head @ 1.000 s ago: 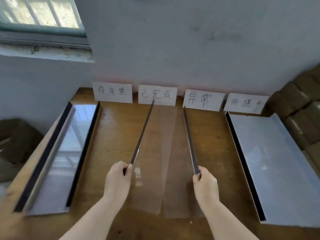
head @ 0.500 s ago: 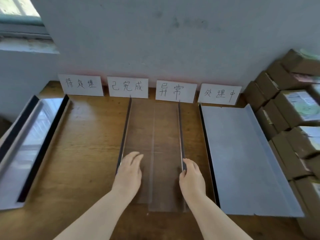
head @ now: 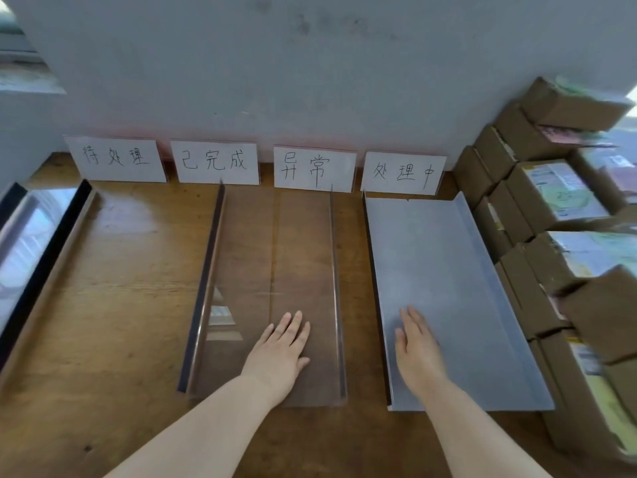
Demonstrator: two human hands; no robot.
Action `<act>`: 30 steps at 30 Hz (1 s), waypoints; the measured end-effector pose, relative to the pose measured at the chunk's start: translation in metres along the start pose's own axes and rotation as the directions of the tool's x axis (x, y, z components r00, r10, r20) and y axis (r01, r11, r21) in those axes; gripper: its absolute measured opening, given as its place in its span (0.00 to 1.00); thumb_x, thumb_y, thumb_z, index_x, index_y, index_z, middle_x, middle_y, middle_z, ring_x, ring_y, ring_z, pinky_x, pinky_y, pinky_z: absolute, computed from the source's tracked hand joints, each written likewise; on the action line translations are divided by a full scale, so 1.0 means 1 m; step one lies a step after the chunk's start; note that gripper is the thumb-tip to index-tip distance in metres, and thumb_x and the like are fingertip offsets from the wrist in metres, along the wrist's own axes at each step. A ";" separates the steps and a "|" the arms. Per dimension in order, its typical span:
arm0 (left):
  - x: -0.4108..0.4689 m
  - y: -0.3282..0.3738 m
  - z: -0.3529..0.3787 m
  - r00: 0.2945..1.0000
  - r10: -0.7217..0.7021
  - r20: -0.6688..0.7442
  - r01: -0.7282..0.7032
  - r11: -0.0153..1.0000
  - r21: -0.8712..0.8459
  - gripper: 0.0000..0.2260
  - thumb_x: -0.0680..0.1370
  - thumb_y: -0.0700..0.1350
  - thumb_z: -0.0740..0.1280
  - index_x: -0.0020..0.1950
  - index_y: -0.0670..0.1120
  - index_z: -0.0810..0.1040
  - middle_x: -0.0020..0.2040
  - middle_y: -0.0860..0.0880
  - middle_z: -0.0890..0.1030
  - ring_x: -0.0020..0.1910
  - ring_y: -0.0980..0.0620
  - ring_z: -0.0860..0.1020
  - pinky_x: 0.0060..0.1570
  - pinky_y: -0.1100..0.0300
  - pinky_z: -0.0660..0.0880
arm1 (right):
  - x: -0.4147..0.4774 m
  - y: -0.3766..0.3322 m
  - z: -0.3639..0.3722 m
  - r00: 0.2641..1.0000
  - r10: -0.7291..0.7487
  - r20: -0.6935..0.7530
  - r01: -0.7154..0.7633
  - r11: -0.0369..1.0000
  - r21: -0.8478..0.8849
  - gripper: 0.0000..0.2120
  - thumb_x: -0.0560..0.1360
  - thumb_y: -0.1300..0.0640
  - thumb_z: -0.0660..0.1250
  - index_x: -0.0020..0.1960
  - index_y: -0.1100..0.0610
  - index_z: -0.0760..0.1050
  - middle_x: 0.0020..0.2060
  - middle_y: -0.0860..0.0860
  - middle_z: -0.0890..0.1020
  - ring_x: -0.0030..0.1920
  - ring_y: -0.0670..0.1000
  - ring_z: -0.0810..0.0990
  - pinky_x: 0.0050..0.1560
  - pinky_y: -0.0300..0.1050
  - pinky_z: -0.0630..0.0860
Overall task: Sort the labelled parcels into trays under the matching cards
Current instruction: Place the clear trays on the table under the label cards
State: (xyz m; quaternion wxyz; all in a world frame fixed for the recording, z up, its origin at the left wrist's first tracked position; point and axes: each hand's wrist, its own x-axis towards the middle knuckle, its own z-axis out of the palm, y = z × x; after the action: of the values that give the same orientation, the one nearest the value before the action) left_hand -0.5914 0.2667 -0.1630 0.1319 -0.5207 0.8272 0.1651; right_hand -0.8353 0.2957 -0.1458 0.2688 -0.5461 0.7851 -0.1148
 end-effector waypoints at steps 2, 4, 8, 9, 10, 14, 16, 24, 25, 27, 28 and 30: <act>0.004 0.009 0.001 1.000 0.021 0.008 -0.021 1.000 0.009 0.28 0.83 0.55 0.50 0.78 0.50 0.41 0.78 0.50 0.38 0.76 0.51 0.38 0.74 0.55 0.41 | 0.000 0.013 0.004 0.996 0.013 0.090 0.001 0.988 -0.157 0.26 0.83 0.52 0.47 0.78 0.57 0.44 0.77 0.50 0.45 0.76 0.47 0.43 0.72 0.40 0.41; 0.007 0.020 0.002 0.999 0.046 0.022 -0.046 0.999 0.017 0.28 0.83 0.54 0.50 0.78 0.49 0.41 0.78 0.50 0.37 0.76 0.51 0.38 0.74 0.54 0.41 | 0.000 0.018 0.007 0.992 0.018 0.127 0.009 0.978 -0.208 0.28 0.83 0.50 0.47 0.77 0.56 0.40 0.77 0.50 0.40 0.76 0.47 0.38 0.73 0.41 0.37; 0.014 0.040 0.000 0.996 0.076 0.043 -0.077 0.997 0.030 0.28 0.83 0.53 0.50 0.78 0.48 0.40 0.77 0.49 0.36 0.76 0.50 0.37 0.74 0.55 0.41 | 0.001 0.020 0.007 0.989 -0.004 0.148 0.030 0.984 -0.177 0.28 0.83 0.50 0.49 0.77 0.56 0.39 0.77 0.49 0.39 0.75 0.47 0.37 0.74 0.43 0.36; 0.015 0.044 0.000 0.996 0.073 0.047 -0.074 0.997 0.028 0.28 0.83 0.53 0.50 0.78 0.48 0.40 0.77 0.49 0.36 0.76 0.50 0.37 0.74 0.55 0.41 | 0.001 0.020 0.007 0.988 -0.009 0.151 0.035 0.985 -0.167 0.29 0.83 0.50 0.49 0.77 0.56 0.39 0.77 0.49 0.39 0.75 0.47 0.36 0.74 0.43 0.36; 0.016 0.048 0.000 0.996 0.070 0.054 -0.072 0.997 0.028 0.28 0.83 0.53 0.50 0.78 0.48 0.39 0.77 0.49 0.36 0.76 0.50 0.36 0.74 0.55 0.40 | 0.001 0.021 0.007 0.988 -0.015 0.154 0.041 0.985 -0.168 0.29 0.83 0.50 0.49 0.77 0.56 0.40 0.77 0.49 0.39 0.75 0.47 0.36 0.74 0.42 0.36; 0.021 0.061 0.001 0.992 0.085 0.092 -0.087 0.996 0.023 0.29 0.83 0.53 0.52 0.78 0.48 0.39 0.77 0.48 0.36 0.76 0.50 0.36 0.74 0.55 0.41 | 0.002 0.022 0.006 0.988 -0.019 0.151 0.045 0.984 -0.173 0.29 0.83 0.50 0.50 0.77 0.55 0.40 0.77 0.49 0.39 0.76 0.47 0.37 0.73 0.42 0.36; 0.022 0.062 0.002 0.991 0.086 0.098 -0.089 0.996 0.021 0.29 0.83 0.52 0.53 0.78 0.48 0.39 0.77 0.48 0.36 0.76 0.49 0.36 0.74 0.55 0.41 | 0.002 0.022 0.006 0.990 -0.018 0.143 0.042 0.985 -0.165 0.29 0.82 0.50 0.50 0.77 0.55 0.40 0.77 0.49 0.40 0.76 0.47 0.37 0.73 0.42 0.36; 0.021 0.060 0.002 0.991 0.100 0.089 -0.101 0.995 0.008 0.29 0.83 0.52 0.53 0.78 0.48 0.40 0.77 0.48 0.36 0.76 0.49 0.36 0.74 0.55 0.41 | 0.002 0.021 0.007 0.991 -0.006 0.131 0.027 0.987 -0.159 0.29 0.83 0.50 0.50 0.78 0.54 0.41 0.77 0.48 0.40 0.76 0.47 0.37 0.73 0.42 0.36; 0.021 0.059 0.003 0.991 0.104 0.084 -0.104 0.995 0.005 0.29 0.83 0.52 0.53 0.78 0.48 0.40 0.77 0.48 0.36 0.76 0.49 0.36 0.74 0.55 0.41 | 0.002 0.021 0.006 0.992 -0.002 0.129 0.022 0.988 -0.155 0.28 0.83 0.51 0.50 0.78 0.54 0.41 0.77 0.48 0.41 0.76 0.46 0.38 0.73 0.42 0.37; 0.020 0.058 0.003 0.991 0.109 0.072 -0.109 0.994 0.001 0.29 0.83 0.53 0.53 0.78 0.48 0.40 0.77 0.48 0.36 0.76 0.49 0.36 0.74 0.55 0.41 | 0.002 0.020 0.005 0.992 -0.004 0.124 0.025 0.986 -0.164 0.28 0.83 0.51 0.49 0.78 0.54 0.41 0.77 0.48 0.41 0.76 0.46 0.38 0.73 0.41 0.37; 0.019 0.059 0.003 0.992 0.109 0.069 -0.109 0.994 0.000 0.29 0.83 0.53 0.53 0.78 0.48 0.40 0.77 0.48 0.36 0.76 0.50 0.36 0.74 0.55 0.41 | 0.002 0.020 0.005 0.992 -0.007 0.125 0.029 0.985 -0.171 0.27 0.83 0.51 0.49 0.78 0.55 0.41 0.77 0.48 0.41 0.76 0.46 0.38 0.73 0.41 0.37; 0.018 0.059 0.001 0.992 0.105 0.063 -0.105 0.994 -0.006 0.29 0.83 0.53 0.53 0.78 0.48 0.40 0.77 0.49 0.36 0.76 0.50 0.36 0.75 0.55 0.41 | 0.002 0.020 0.004 0.991 -0.009 0.131 0.032 0.984 -0.178 0.27 0.83 0.51 0.49 0.78 0.55 0.41 0.77 0.49 0.41 0.76 0.47 0.38 0.73 0.42 0.37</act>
State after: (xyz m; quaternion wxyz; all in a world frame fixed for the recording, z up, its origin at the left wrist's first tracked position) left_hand -0.6528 0.2764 -0.1632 0.1484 -0.4710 0.8487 0.1892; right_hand -0.8492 0.3015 -0.1596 0.2676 -0.5826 0.7674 -0.0106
